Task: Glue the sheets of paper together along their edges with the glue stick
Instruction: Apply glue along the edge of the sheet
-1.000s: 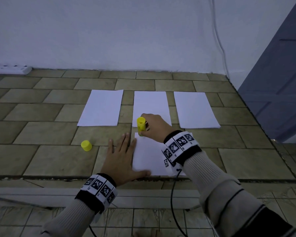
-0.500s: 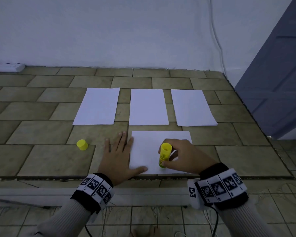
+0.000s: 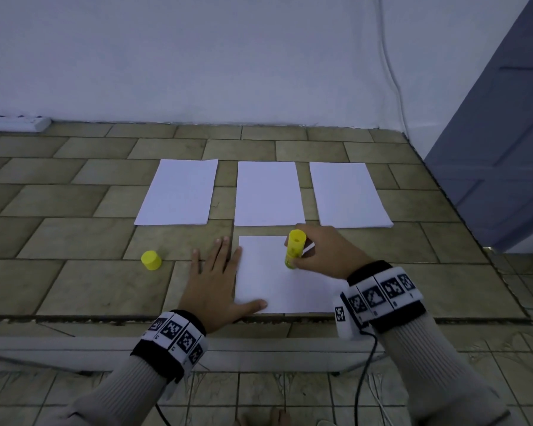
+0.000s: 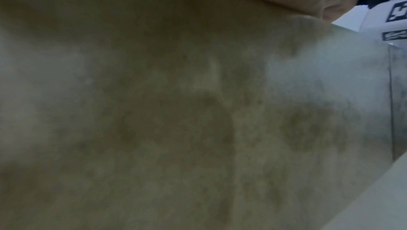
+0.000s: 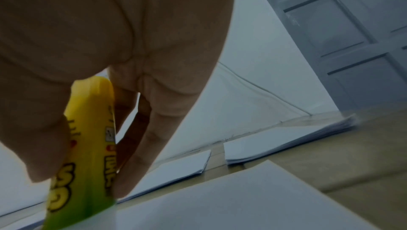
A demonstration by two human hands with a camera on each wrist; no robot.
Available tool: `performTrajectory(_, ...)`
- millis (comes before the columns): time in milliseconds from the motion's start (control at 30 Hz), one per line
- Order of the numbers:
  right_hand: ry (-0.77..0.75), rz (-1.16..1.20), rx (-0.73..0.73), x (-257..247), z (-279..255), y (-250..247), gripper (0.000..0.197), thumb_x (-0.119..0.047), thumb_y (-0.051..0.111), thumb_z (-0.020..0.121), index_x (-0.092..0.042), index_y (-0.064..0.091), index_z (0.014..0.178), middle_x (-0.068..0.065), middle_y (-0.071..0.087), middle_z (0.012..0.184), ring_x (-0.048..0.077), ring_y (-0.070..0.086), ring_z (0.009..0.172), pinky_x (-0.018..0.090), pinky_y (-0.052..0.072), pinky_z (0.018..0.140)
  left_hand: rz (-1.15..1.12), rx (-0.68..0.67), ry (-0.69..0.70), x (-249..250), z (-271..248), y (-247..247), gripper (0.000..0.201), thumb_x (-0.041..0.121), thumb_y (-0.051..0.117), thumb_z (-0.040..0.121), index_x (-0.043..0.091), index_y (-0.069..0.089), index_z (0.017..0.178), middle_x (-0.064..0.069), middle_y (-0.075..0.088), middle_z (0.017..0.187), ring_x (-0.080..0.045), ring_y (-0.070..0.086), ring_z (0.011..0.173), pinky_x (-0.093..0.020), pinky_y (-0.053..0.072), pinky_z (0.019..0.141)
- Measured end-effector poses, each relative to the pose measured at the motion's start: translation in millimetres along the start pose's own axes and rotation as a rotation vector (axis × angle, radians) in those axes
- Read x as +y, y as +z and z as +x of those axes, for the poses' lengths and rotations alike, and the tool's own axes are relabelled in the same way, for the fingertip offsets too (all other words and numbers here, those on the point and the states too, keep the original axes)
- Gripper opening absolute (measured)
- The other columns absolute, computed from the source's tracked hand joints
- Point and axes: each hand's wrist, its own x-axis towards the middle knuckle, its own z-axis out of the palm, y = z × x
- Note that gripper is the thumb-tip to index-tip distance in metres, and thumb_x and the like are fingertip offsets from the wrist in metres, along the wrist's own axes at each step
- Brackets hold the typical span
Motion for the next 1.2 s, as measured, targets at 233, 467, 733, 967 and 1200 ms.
performTrajectory(233, 0.081, -0.103, 0.116, 15.8, 40.3, -11.9, 0.014, -0.006, 0.071, 0.07, -0.003, 0.059, 0.077, 0.009, 0.068, 0.086, 0.026, 0.064, 0.082, 0.043, 0.052, 0.079, -0.004, 0.02, -0.006, -0.6, 1.3, 2.3, 0.123, 0.098, 0.014, 0.064, 0.017, 0.0, 0.156, -0.008, -0.014, 0.162, -0.02, -0.016, 0.149, -0.057, -0.01, 0.117)
performTrajectory(467, 0.051, -0.041, 0.142, 25.6, 0.4, -22.3, 0.013, -0.006, 0.076, 0.074, -0.006, 0.063, 0.075, -0.001, 0.07, 0.084, 0.006, 0.064, 0.077, 0.015, 0.047, 0.07, 0.008, 0.034, -0.008, -1.1, 0.6, 3.1, 0.127, 0.101, 0.004, 0.06, 0.018, 0.003, 0.156, -0.007, -0.012, 0.162, -0.02, -0.014, 0.149, -0.057, -0.008, 0.117)
performTrajectory(733, 0.161, -0.027, 0.113, 40.9, -72.3, -36.6, 0.022, -0.011, 0.076, 0.074, -0.025, 0.065, 0.087, -0.009, 0.068, 0.083, 0.005, 0.065, 0.078, 0.023, 0.053, 0.07, 0.037, 0.025, -0.009, -1.0, 1.0, 3.7, 0.127, 0.1, 0.003, 0.06, 0.017, 0.003, 0.156, -0.009, -0.011, 0.163, -0.022, -0.013, 0.15, -0.058, -0.006, 0.118)
performTrajectory(967, 0.148, 0.001, 0.082, 37.6, -85.0, -32.2, 0.02, -0.022, 0.074, 0.067, -0.023, 0.066, 0.086, -0.009, 0.068, 0.081, 0.011, 0.065, 0.078, 0.028, 0.056, 0.072, 0.04, 0.011, -0.006, -0.4, 1.1, 1.6, 0.13, 0.101, -0.003, 0.057, 0.017, 0.001, 0.156, -0.009, -0.012, 0.163, -0.021, -0.015, 0.149, -0.058, -0.007, 0.118)
performTrajectory(1200, 0.127, -0.096, 0.136, 40.3, -56.8, -39.7, 0.018, -0.011, 0.075, 0.075, -0.019, 0.065, 0.087, -0.006, 0.068, 0.084, 0.004, 0.062, 0.077, 0.014, 0.049, 0.067, 0.035, 0.009, -0.004, -0.4, 1.1, 1.3, 0.129, 0.101, -0.001, 0.057, 0.018, 0.001, 0.156, -0.009, -0.013, 0.163, -0.022, -0.016, 0.149, -0.059, -0.007, 0.117)
